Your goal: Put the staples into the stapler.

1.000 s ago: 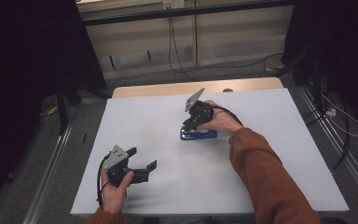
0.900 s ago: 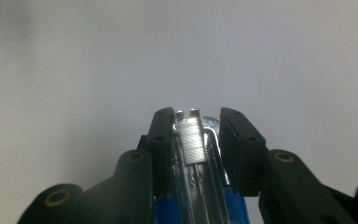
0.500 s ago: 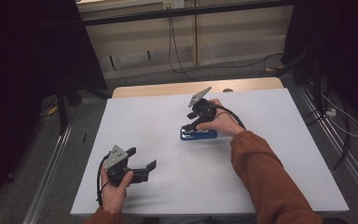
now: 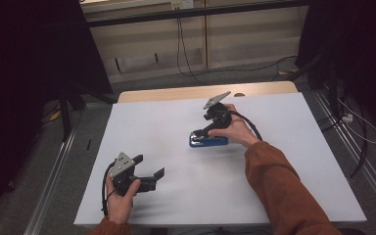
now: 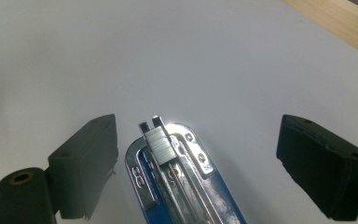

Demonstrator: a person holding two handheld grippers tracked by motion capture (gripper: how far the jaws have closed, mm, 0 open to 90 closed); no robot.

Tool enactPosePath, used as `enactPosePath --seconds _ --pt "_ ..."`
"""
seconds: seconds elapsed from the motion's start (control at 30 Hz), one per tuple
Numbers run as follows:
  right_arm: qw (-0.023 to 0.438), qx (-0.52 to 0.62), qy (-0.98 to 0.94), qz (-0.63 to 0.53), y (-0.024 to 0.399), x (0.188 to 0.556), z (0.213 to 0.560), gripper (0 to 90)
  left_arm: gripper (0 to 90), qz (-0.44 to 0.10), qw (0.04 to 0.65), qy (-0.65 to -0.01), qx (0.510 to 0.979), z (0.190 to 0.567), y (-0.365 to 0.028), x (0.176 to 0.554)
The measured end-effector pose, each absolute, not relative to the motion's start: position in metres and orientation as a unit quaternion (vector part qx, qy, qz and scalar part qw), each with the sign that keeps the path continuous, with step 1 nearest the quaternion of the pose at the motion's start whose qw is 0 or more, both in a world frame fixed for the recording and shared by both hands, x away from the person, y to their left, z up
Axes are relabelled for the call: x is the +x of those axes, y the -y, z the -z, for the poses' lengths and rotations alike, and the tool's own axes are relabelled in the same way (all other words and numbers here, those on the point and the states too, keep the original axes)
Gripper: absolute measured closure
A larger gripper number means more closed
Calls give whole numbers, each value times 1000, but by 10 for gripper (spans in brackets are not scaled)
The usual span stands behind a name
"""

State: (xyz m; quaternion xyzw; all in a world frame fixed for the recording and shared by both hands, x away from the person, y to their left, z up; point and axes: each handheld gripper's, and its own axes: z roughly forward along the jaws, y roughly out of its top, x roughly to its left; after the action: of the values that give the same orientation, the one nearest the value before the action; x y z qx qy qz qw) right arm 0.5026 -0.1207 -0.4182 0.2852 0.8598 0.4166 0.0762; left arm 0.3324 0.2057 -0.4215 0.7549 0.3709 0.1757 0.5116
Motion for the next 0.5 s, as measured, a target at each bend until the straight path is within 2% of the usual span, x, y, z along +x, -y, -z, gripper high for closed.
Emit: enactPosePath --seconds 0.2,0.5 --pt "79 306 -844 -432 127 501 418 65 42 -174 511 -371 755 422 -205 332" --pt "86 315 -836 -441 132 494 414 59 42 -175 509 -373 756 422 -206 333"
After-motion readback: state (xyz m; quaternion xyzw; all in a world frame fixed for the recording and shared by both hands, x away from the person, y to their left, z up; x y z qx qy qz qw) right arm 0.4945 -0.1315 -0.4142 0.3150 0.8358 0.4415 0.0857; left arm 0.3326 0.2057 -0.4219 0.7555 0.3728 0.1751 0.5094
